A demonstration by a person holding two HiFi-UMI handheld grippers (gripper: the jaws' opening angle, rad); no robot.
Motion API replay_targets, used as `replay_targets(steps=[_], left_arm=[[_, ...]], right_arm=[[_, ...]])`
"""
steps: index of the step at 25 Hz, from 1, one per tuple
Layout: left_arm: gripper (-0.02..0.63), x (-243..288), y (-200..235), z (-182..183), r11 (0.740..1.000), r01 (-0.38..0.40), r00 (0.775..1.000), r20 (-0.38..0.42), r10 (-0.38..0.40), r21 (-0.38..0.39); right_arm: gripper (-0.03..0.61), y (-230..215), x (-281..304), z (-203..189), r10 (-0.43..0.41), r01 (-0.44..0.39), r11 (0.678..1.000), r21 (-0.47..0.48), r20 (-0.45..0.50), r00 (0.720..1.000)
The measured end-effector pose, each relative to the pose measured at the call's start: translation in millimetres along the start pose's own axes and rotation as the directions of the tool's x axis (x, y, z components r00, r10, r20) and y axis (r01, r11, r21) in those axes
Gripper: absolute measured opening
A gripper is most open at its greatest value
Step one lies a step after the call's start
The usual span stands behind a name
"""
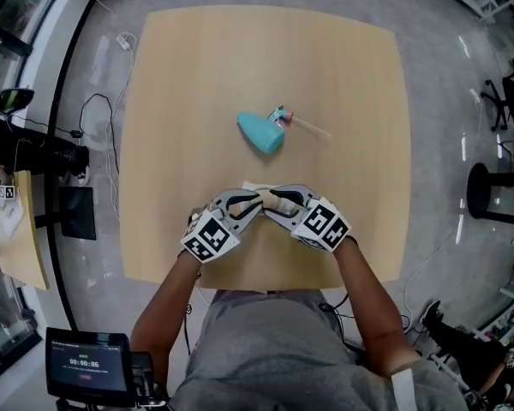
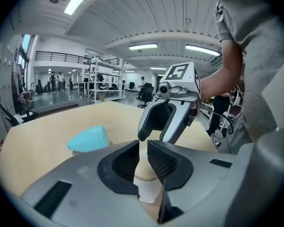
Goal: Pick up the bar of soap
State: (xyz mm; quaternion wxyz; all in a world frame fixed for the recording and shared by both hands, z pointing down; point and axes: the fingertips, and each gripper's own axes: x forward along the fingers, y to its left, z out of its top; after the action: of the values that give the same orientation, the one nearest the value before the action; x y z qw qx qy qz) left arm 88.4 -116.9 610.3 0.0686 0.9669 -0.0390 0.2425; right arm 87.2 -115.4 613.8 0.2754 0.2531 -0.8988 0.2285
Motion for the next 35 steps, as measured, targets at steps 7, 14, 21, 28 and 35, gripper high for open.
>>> replay_targets(steps=[7, 14, 21, 28, 35], left_arm=[[0.149, 15.3, -19.2, -19.6, 0.983, 0.096, 0.986, -0.151, -0.073, 0.154], [0.243, 23.8, -20.5, -32.4, 0.977, 0.141, 0.973, -0.205, -0.106, 0.159], [0.273, 24.5, -25.1, -37.6, 0.967, 0.194, 0.96, -0.236, -0.152, 0.164], [0.272, 21.7, -32.7, -39.1, 0.939, 0.276, 0.945, -0.234, -0.226, 0.207], [0.261, 23.8, -35.0, -40.9, 0.933, 0.279, 0.946, -0.231, -0.227, 0.228]], right_arm=[[0.185, 10.3, 16.5, -39.9, 0.022, -0.045, 0.989, -0.143, -0.154, 0.988], [0.199, 10.3, 23.0, -51.3, -0.031, -0.037, 0.953, -0.302, -0.216, 0.976], [0.23, 9.8, 22.9, -53.2, -0.041, -0.063, 0.923, -0.38, -0.261, 0.965], [0.241, 14.1, 30.3, -59.9, 0.022, -0.111, 0.912, -0.394, -0.223, 0.975], [0.244, 12.3, 30.3, -60.3, -0.009, -0.079, 0.91, -0.407, -0.211, 0.977]])
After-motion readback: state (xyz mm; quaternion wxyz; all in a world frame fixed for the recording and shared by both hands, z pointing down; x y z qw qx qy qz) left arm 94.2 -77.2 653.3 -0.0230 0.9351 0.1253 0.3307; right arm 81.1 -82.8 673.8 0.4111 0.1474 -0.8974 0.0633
